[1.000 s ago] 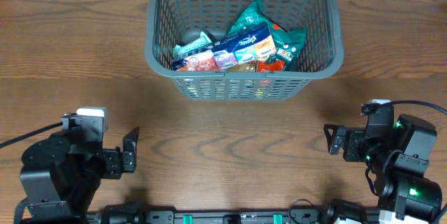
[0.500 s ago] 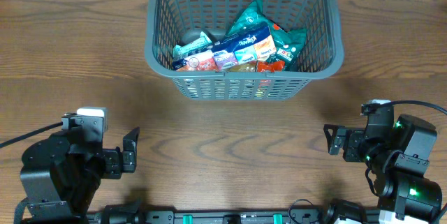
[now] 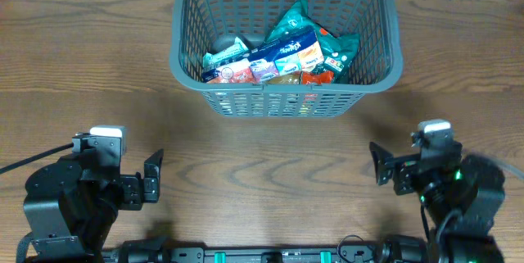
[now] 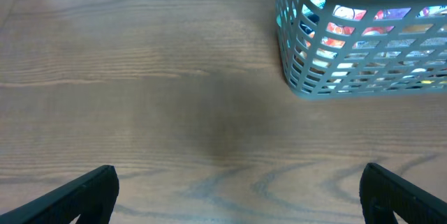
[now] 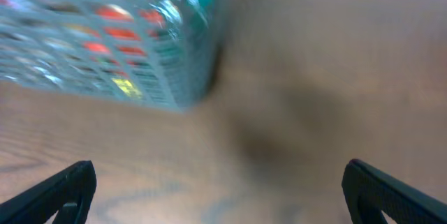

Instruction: Pack container

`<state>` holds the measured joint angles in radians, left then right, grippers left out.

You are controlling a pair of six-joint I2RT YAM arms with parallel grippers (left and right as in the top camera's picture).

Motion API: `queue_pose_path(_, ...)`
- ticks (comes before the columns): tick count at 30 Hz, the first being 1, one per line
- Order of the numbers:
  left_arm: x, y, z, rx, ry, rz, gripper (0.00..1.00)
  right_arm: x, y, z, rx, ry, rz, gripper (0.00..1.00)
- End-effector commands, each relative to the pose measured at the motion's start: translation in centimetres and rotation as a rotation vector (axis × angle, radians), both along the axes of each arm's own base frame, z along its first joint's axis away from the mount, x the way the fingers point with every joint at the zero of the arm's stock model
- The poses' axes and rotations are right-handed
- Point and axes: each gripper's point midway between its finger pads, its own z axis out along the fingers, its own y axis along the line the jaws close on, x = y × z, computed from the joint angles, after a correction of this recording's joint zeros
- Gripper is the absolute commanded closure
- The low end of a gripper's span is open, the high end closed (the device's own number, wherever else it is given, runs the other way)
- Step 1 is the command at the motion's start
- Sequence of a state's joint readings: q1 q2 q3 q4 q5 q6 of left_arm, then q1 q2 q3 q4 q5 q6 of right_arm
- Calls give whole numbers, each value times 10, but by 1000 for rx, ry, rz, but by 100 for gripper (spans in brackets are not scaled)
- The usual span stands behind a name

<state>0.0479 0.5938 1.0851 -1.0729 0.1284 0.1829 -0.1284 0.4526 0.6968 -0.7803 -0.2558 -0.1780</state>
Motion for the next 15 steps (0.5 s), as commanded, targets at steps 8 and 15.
queue_pose_path(8, 0, -2, 0, -14, -1, -1, 1, 7, 32, -2, -65, -381, 162, 1)
queue_pose_path(15, 0, -2, 0, -14, -1, -1, 1, 24, 26, -28, -88, -514, 111, 1)
